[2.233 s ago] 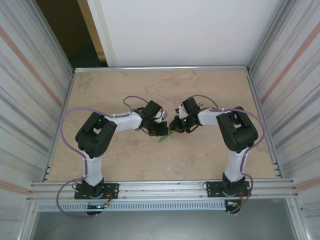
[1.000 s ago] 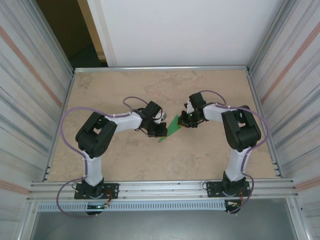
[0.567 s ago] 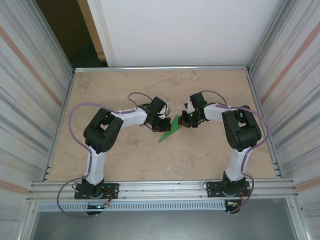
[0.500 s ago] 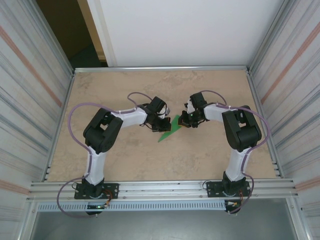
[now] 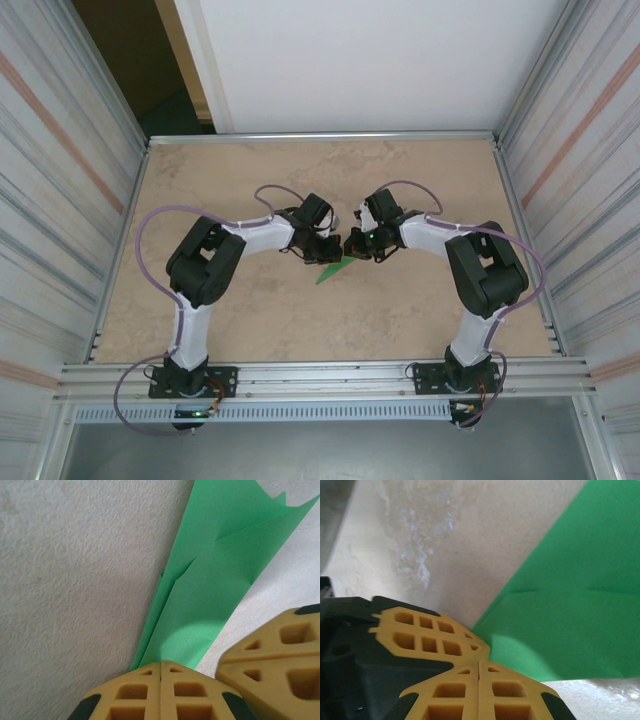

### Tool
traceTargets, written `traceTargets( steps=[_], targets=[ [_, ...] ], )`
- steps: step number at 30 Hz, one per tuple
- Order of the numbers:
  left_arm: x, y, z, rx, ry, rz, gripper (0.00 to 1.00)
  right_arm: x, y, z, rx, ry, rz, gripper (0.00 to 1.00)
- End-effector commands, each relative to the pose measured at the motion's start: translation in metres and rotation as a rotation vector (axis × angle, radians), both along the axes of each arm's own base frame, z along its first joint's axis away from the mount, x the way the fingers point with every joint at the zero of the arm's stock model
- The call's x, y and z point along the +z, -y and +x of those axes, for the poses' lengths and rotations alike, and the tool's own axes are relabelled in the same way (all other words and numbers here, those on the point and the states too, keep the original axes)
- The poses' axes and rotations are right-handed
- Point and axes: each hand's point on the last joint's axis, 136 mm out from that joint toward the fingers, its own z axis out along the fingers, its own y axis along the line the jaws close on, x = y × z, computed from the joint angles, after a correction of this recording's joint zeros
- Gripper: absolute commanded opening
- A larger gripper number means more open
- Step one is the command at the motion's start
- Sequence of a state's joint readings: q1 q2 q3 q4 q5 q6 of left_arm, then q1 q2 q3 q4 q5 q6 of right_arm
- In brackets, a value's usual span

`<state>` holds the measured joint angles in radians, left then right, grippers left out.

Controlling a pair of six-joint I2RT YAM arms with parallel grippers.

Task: Fold a paper plane with a square sheet of paper (pick it up from the middle)
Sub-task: Fold the wing for the fifth time at the center of the table.

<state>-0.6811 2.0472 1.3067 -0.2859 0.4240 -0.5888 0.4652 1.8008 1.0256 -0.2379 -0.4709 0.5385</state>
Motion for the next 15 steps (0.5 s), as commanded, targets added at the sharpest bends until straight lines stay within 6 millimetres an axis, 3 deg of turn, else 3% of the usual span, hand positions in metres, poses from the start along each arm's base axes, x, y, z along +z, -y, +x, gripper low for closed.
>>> traceTargets(
  steps=[1, 9, 15],
  targets=[
    [-0.026, -0.026, -0.018, 0.030, -0.065, 0.124, 0.02, -0.010, 0.001, 0.002, -0.017, -0.021, -0.004, 0.03],
    [-0.031, -0.033, -0.020, 0.046, -0.077, 0.128, 0.01, -0.026, -0.001, -0.001, -0.001, -0.059, -0.002, 0.00],
    [-0.039, -0.042, -0.026, 0.047, -0.096, 0.165, 0.01, -0.036, 0.017, 0.004, -0.041, -0.064, -0.008, 0.00]
  ],
)
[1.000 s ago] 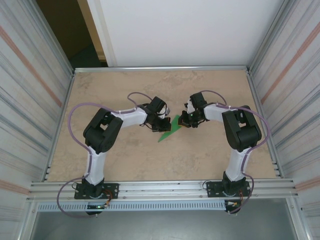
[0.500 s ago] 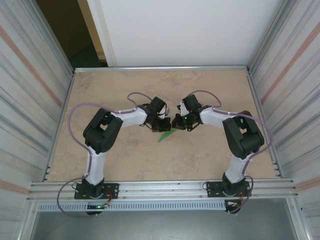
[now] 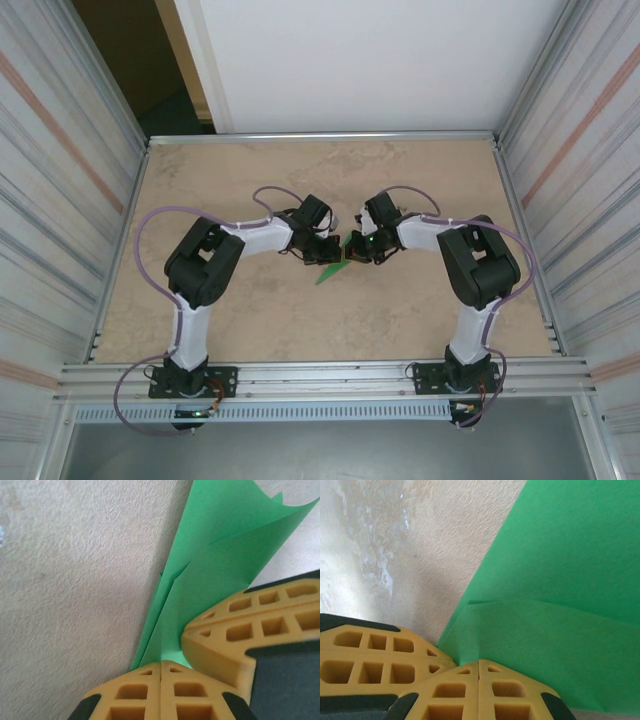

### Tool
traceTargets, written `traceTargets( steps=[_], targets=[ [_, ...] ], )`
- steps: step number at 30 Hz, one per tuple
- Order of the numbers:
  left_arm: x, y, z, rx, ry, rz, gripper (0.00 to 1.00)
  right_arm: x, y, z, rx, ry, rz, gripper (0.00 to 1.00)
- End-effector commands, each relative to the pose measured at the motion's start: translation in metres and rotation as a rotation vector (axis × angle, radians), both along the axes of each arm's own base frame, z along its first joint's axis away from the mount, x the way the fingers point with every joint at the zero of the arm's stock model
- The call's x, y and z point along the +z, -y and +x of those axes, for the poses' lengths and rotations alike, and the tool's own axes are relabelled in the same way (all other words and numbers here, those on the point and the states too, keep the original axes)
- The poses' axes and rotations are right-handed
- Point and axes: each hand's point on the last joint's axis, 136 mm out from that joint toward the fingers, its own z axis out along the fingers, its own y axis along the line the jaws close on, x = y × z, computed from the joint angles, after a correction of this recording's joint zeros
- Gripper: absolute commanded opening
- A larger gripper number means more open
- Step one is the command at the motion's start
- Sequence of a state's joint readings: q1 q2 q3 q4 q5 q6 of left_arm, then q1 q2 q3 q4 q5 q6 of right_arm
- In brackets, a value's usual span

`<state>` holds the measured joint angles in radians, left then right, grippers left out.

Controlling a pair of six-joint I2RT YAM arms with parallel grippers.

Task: Fold a paper plane with a square sheet of paper (pick it up from the middle)
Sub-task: Fold the wing for the fifth time at the center of the table.

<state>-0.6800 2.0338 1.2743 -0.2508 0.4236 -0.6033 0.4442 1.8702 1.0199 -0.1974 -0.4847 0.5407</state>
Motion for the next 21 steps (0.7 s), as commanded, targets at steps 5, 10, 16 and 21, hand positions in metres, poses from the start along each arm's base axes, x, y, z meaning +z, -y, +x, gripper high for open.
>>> traceTargets(
  steps=[5, 10, 16, 21],
  targets=[
    [-0.047, -0.055, -0.033, 0.029, -0.122, 0.231, 0.00, -0.018, 0.042, 0.024, -0.105, -0.031, 0.035, 0.00],
    [-0.055, -0.062, -0.039, 0.027, -0.140, 0.249, 0.00, -0.024, 0.074, 0.054, -0.199, -0.026, 0.050, 0.00],
    [-0.051, -0.057, -0.035, 0.021, -0.129, 0.231, 0.00, -0.023, 0.110, 0.083, -0.303, -0.011, 0.052, 0.00],
    [-0.044, -0.050, -0.029, 0.016, -0.117, 0.210, 0.00, 0.012, 0.112, 0.092, -0.303, 0.068, 0.058, 0.00]
  ],
)
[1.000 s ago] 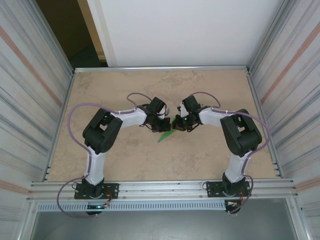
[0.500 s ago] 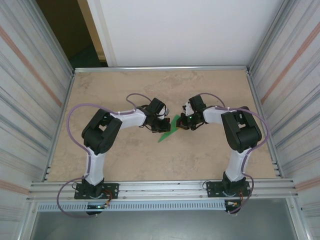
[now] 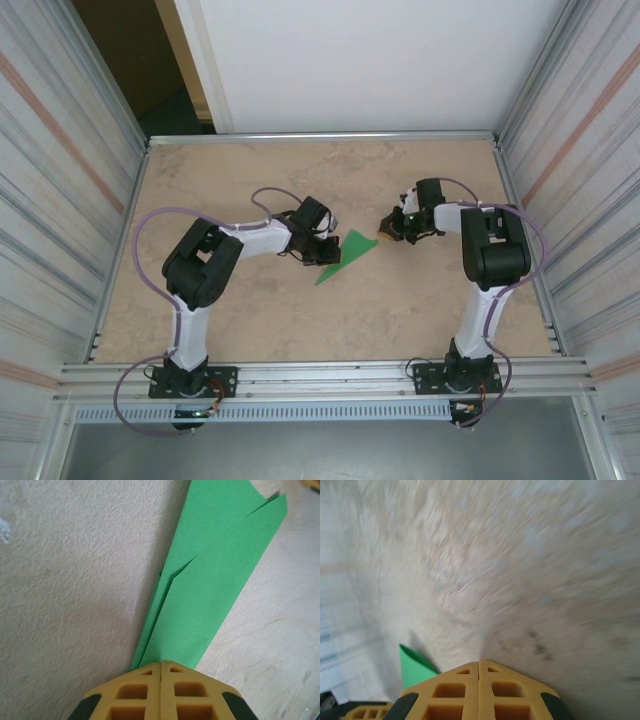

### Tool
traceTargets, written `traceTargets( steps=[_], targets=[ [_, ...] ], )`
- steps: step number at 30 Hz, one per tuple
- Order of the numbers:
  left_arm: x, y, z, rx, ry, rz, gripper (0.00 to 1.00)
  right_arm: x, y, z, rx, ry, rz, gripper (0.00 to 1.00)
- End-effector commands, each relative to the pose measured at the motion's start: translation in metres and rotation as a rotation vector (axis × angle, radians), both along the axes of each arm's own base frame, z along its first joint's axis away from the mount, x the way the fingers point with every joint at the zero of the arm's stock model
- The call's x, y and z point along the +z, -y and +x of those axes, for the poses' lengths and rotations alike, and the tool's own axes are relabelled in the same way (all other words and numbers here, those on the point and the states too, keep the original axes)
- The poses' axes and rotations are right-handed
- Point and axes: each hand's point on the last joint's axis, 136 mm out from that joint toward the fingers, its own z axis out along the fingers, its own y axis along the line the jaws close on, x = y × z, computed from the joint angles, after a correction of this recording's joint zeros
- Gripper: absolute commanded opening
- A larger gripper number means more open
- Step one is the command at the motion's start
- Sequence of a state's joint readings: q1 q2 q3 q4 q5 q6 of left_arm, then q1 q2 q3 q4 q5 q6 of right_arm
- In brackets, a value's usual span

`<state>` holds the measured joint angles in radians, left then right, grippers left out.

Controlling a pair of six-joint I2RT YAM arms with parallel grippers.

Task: Fold a paper plane with a square sheet of paper (pick it up from the middle)
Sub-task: Fold the wing for the fifth time at the center of the table, then turn over the paper plane at the center of the table.

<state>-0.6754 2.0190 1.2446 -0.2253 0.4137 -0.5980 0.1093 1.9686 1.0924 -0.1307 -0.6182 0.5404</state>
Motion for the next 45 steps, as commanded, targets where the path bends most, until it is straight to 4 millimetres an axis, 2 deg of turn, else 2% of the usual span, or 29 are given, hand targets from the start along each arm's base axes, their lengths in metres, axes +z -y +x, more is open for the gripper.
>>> traceTargets(
  steps=[1, 5, 8, 11, 14, 18, 24, 30, 35, 45],
  targets=[
    [-0.040, -0.044, -0.028, 0.012, -0.130, 0.202, 0.00, 0.021, 0.013, 0.008, -0.030, 0.067, -0.074, 0.01],
    [-0.019, -0.029, -0.016, -0.001, -0.092, 0.140, 0.03, 0.045, 0.011, -0.005, -0.030, 0.109, -0.090, 0.02],
    [0.015, -0.011, -0.004, -0.011, -0.038, 0.048, 0.07, 0.054, 0.006, -0.023, -0.028, 0.113, -0.119, 0.05],
    [0.055, 0.000, 0.006, -0.010, 0.031, -0.043, 0.17, 0.060, 0.001, -0.043, -0.030, 0.104, -0.169, 0.14],
    [0.086, -0.006, 0.011, 0.013, 0.090, -0.095, 0.24, 0.066, -0.003, -0.058, -0.042, 0.092, -0.208, 0.22],
    [0.107, -0.036, 0.013, 0.072, 0.139, -0.112, 0.37, 0.071, -0.019, -0.079, -0.042, 0.058, -0.231, 0.45],
    [0.119, -0.100, 0.013, 0.205, 0.210, -0.098, 0.53, 0.074, -0.058, -0.099, -0.067, -0.014, -0.273, 0.62],
    [0.116, -0.160, 0.009, 0.309, 0.297, 0.006, 0.77, 0.066, -0.073, -0.100, -0.199, -0.094, -0.370, 0.70],
    [0.123, -0.178, 0.002, 0.309, 0.367, 0.018, 0.88, 0.062, -0.081, -0.094, -0.253, -0.108, -0.433, 0.72],
    [0.114, -0.197, -0.002, 0.323, 0.360, 0.034, 0.92, 0.036, -0.090, -0.091, -0.348, -0.216, -0.503, 0.71]
  ],
)
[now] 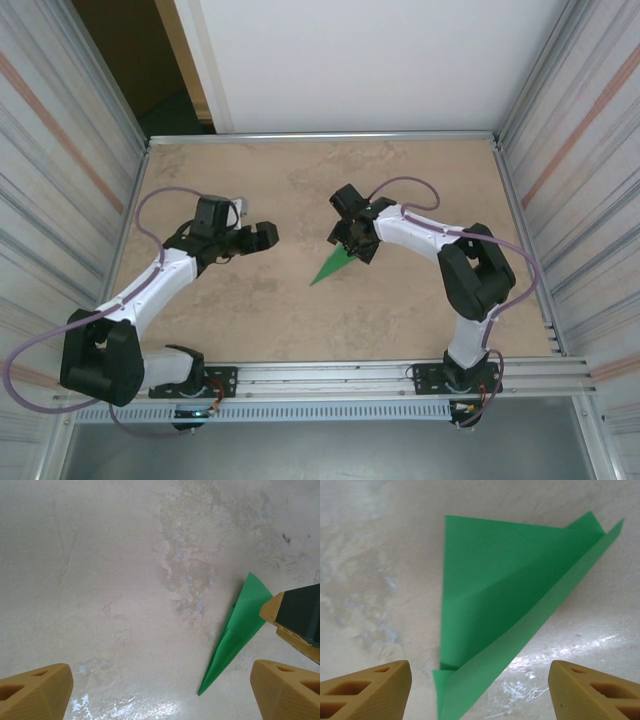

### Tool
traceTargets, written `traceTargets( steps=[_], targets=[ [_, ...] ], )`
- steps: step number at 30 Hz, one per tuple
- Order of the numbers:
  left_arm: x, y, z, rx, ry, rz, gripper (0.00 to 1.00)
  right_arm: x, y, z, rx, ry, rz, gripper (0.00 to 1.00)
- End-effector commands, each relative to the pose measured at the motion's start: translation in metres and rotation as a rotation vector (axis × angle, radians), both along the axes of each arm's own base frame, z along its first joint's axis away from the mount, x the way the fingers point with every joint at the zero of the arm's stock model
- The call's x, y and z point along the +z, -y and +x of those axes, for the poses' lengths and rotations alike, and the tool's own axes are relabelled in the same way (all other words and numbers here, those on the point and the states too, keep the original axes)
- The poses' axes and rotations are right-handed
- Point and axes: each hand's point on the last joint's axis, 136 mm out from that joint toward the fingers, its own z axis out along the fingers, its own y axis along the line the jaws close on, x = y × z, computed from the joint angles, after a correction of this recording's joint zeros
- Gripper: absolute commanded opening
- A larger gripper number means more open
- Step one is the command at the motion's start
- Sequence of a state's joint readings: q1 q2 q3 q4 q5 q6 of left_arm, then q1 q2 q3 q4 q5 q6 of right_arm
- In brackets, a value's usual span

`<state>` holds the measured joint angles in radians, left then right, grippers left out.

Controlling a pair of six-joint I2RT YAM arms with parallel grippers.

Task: Fold a paper plane with a square sheet of paper (pick it up from the middle)
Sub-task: Turn over the paper plane at the center of the table.

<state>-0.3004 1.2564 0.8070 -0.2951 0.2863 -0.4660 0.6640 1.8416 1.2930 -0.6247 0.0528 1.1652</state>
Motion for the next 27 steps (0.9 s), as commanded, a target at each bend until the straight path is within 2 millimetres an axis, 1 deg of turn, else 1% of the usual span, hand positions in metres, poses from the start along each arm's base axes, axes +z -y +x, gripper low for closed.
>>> traceTargets(
  steps=[1, 7, 10, 15, 18, 21, 24, 27],
  targets=[
    [-0.004, -0.004, -0.003, -0.018, 0.005, 0.021, 0.93, -0.006, 0.009, -0.008, -0.089, -0.045, -0.061, 0.71],
    [-0.006, -0.001, -0.002, -0.029, -0.008, 0.013, 0.93, -0.005, 0.012, -0.018, -0.132, -0.056, -0.087, 0.66],
    [-0.007, 0.001, -0.002, -0.033, -0.015, 0.005, 0.94, -0.002, 0.013, -0.022, -0.151, -0.056, -0.091, 0.60],
    [-0.009, 0.002, -0.002, -0.035, -0.026, 0.000, 0.94, -0.006, 0.020, -0.027, -0.189, -0.060, -0.100, 0.51],
    [-0.009, 0.003, -0.002, -0.038, -0.032, -0.003, 0.95, -0.010, 0.020, -0.027, -0.197, -0.062, -0.098, 0.48],
    [-0.010, 0.004, -0.002, -0.041, -0.038, -0.005, 0.96, -0.012, 0.020, -0.024, -0.201, -0.063, -0.095, 0.43],
    [-0.009, 0.004, -0.002, -0.043, -0.039, -0.008, 0.97, -0.015, 0.021, -0.022, -0.207, -0.062, -0.095, 0.34],
    [-0.008, 0.005, -0.002, -0.044, -0.033, -0.016, 0.97, -0.014, 0.024, -0.018, -0.217, -0.050, -0.097, 0.23]
  ],
)
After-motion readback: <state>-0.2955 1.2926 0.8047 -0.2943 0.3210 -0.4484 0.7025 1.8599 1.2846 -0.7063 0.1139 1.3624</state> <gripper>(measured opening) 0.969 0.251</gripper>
